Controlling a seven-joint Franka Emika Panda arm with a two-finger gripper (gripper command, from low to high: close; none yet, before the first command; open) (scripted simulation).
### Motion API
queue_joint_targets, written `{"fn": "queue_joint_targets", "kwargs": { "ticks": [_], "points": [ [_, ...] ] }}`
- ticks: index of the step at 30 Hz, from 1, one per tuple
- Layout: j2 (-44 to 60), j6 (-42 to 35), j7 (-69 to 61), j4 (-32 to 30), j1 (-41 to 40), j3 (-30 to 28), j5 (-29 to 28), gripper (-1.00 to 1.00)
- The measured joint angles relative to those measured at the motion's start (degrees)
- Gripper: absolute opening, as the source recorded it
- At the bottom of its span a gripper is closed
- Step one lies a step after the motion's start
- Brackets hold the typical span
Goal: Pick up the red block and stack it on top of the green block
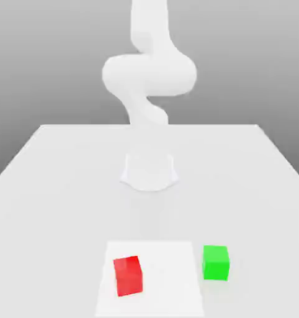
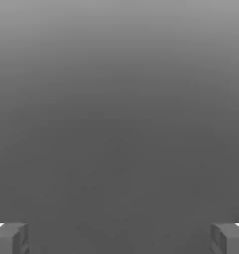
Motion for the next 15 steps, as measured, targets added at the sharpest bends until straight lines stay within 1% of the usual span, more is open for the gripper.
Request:
{"fn": "queue_joint_targets", "kwargs": {
  "ticks": [9, 15],
  "points": [
    [19.07, 9.18, -8.54, -6.92, 2.71, -4.57, 1.57, 0.00],
    [31.55, 15.17, -14.27, -11.44, 3.36, -6.38, 2.79, 0.00]
  ]
}}
